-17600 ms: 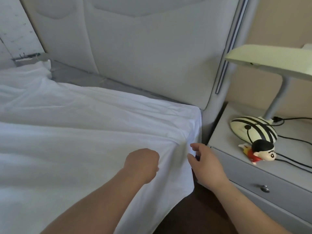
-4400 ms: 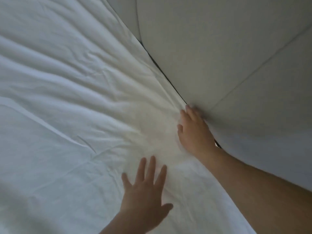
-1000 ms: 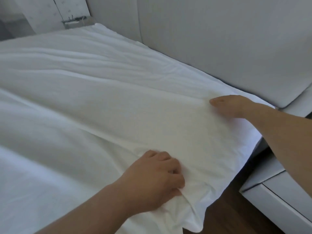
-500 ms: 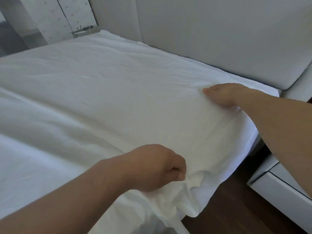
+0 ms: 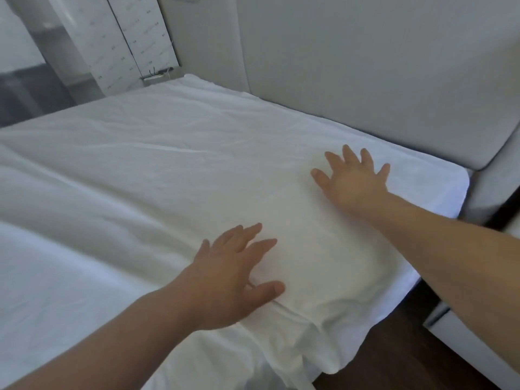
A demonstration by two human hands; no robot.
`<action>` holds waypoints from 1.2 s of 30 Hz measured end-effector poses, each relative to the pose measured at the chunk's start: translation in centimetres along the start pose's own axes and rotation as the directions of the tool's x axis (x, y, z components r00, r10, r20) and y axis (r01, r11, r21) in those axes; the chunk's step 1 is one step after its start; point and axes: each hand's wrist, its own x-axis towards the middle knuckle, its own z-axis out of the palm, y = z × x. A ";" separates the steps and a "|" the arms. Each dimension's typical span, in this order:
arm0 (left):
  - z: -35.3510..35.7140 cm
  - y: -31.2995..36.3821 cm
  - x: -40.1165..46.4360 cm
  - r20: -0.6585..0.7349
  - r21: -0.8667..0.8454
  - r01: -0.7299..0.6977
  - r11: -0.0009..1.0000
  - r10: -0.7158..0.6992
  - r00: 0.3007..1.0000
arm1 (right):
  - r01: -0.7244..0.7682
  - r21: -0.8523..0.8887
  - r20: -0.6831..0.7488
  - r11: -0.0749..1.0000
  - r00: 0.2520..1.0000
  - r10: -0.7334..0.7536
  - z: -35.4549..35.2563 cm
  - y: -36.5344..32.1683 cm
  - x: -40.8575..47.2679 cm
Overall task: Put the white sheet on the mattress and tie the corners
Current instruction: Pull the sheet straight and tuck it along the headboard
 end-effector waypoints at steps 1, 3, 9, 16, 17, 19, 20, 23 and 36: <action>0.4 -0.1 -0.4 0.089 0.063 0.036 0.997 -0.041 0.995 | 0.089 -0.024 0.065 0.996 0.994 -0.088 0.9 -1.1 -1.2; 1.6 -0.2 -1.6 0.177 0.139 0.041 0.989 -0.065 0.982 | 0.223 -0.119 0.188 0.967 0.962 -0.199 3.2 -2.1 -3.6; 2.6 -0.1 -6.3 0.118 0.146 -0.009 0.989 -0.008 0.993 | 0.300 -0.155 -0.082 0.941 0.945 -0.315 1.9 -2.4 -6.8; 4.1 0.6 -11.3 -0.040 0.073 -0.013 0.997 0.016 0.999 | 0.197 0.282 0.032 0.939 0.976 -0.214 0.2 -6.9 -15.9; 4.5 1.2 -12.3 -0.080 0.067 0.007 0.998 -0.001 0.997 | 0.146 0.336 0.052 0.930 0.984 -0.173 0.1 -6.8 -17.9; 5.3 1.7 -13.0 -0.140 0.080 0.032 0.996 -0.020 0.990 | 0.072 0.400 0.036 0.914 0.995 -0.094 0.6 -6.3 -20.8; 5.6 2.1 -13.5 -0.156 0.085 0.041 0.996 -0.027 0.987 | 0.031 0.422 0.022 0.906 0.999 -0.044 0.7 -5.7 -22.4; 5.9 2.2 -13.8 -0.151 0.128 0.085 0.988 -0.065 0.986 | -0.049 0.527 0.073 0.849 0.997 0.013 2.2 -4.2 -25.3; 6.1 3.1 -17.5 -0.119 0.255 0.200 0.946 -0.174 0.977 | -0.007 0.532 0.141 0.847 0.987 -0.080 5.3 -3.3 -26.9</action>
